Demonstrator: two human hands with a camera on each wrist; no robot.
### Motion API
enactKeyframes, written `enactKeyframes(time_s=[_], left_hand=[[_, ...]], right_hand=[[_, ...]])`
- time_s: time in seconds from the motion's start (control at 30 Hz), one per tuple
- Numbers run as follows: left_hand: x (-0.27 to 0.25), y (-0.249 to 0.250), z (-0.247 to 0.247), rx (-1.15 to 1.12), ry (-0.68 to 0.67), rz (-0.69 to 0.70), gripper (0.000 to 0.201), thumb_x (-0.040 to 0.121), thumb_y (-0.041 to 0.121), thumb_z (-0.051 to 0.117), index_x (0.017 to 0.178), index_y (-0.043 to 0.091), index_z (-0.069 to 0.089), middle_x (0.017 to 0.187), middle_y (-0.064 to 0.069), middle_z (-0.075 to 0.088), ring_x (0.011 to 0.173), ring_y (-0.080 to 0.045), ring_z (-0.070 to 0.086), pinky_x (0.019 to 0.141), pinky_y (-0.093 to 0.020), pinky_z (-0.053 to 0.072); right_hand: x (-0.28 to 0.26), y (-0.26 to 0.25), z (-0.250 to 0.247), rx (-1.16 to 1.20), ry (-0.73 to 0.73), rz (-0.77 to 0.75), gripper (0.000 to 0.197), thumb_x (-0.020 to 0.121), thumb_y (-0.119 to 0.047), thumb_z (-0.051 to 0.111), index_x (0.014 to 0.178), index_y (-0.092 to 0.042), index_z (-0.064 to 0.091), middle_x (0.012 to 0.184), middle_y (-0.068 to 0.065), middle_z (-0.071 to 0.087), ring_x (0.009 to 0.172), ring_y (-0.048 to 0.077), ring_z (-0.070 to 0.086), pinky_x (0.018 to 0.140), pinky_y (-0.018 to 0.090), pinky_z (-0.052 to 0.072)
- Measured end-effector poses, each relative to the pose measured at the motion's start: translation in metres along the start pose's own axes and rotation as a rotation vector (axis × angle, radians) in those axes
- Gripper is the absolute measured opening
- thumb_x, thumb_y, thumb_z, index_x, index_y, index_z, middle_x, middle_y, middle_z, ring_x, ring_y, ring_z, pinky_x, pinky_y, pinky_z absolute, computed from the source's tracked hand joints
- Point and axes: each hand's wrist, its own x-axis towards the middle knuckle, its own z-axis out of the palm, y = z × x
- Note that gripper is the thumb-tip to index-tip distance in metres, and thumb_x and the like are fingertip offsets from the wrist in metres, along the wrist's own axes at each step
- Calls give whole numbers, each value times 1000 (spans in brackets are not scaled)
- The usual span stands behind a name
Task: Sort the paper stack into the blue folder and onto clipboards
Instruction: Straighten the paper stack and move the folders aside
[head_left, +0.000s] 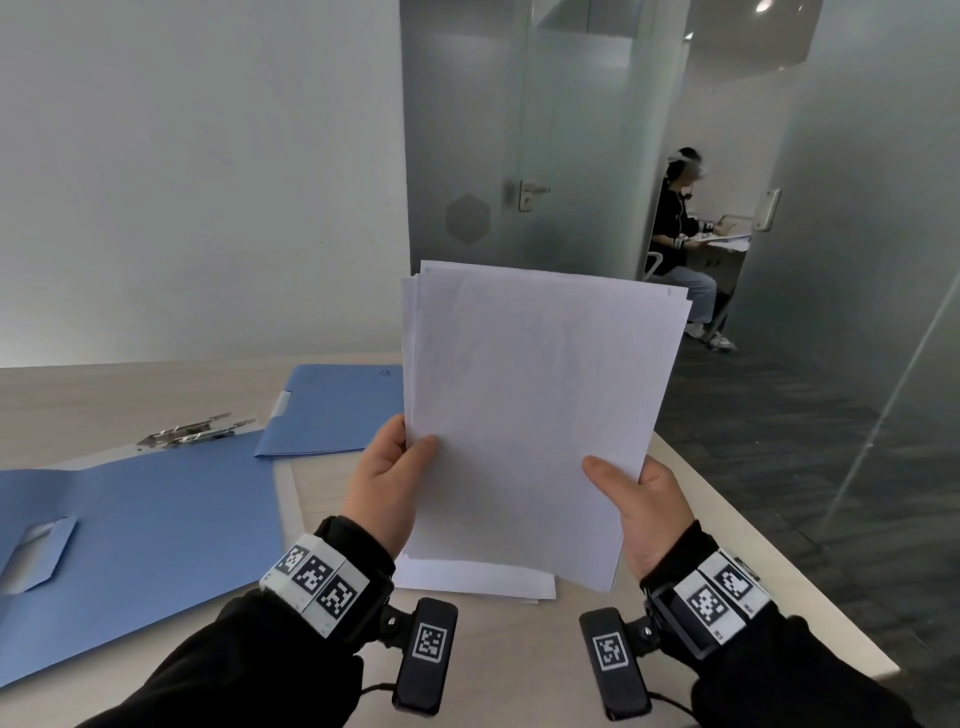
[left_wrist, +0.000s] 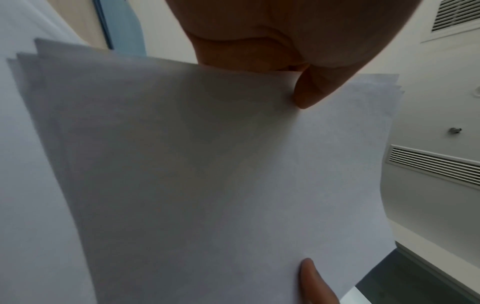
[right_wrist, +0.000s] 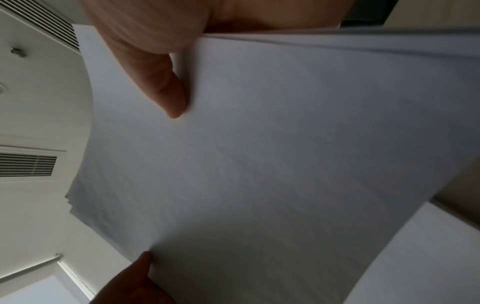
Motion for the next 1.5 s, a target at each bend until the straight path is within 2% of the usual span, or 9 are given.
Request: enactKeyframes(time_s=[0.27,0.63,0.8,0.87,1.0,1.17,1.33,1.43,1.5], left_hand=[[-14,-13,-3,73,-38,-50,26,95,8,53,115,18,65,108,0,74,102,-17,69,87,-33,52],[-14,-24,-7,130,-13,-177,18,92,28,55,99,27,72,101,-1,76,99,-24,69,95,-50,51],[-21,-9,-29,110,40,-136,20,98,16,50,97,19,70,91,0,76,88,-21,69,84,-39,54],[-23,-2,-47,96,110,-137,19,97,15,51,94,17,70,88,0,75,85,-20,67,80,-36,53],[-27,9,-99,30,279,-192,19,96,15,52,94,19,71,95,-7,75,86,-26,67,85,-45,52],[-47,19,-174,81,390,-283,16,95,15,53,102,14,67,105,-15,74,89,-31,69,88,-48,55],[-83,32,-244,87,500,-393,17,96,15,50,107,11,62,98,-15,70,78,-26,67,67,-34,54],[-112,36,-282,60,631,-429,17,96,16,49,109,11,60,98,-13,68,84,-27,67,71,-38,53],[-131,37,-303,13,725,-445,16,96,13,49,106,7,60,95,-14,64,83,-28,65,67,-36,50]], right_hand=[[-5,15,-1,-39,1,56,12,88,-5,65,90,-10,75,89,11,77,84,27,73,75,38,56],[-9,14,5,-57,15,80,9,87,-6,67,87,-10,76,87,11,78,81,28,73,77,40,57],[-10,11,28,-74,-74,82,18,89,-7,65,82,-14,79,92,12,78,87,29,73,81,43,56],[-11,11,45,-105,-144,82,17,91,-8,62,88,-13,78,95,11,78,90,29,73,81,43,56],[-15,26,88,-254,-296,50,18,96,-15,56,104,-18,72,104,-1,77,100,18,72,90,38,54],[-21,51,159,-353,-459,77,19,98,-19,53,102,-25,70,102,-9,77,98,10,72,89,31,54],[-14,86,224,-340,-492,202,17,95,-14,57,93,-19,73,96,0,79,95,25,73,93,45,54],[-4,104,256,-372,-463,246,16,92,-11,59,84,-14,72,89,3,77,93,31,71,94,48,54],[5,113,276,-432,-469,253,16,91,-10,59,80,-14,71,89,6,76,93,33,71,93,49,54]])
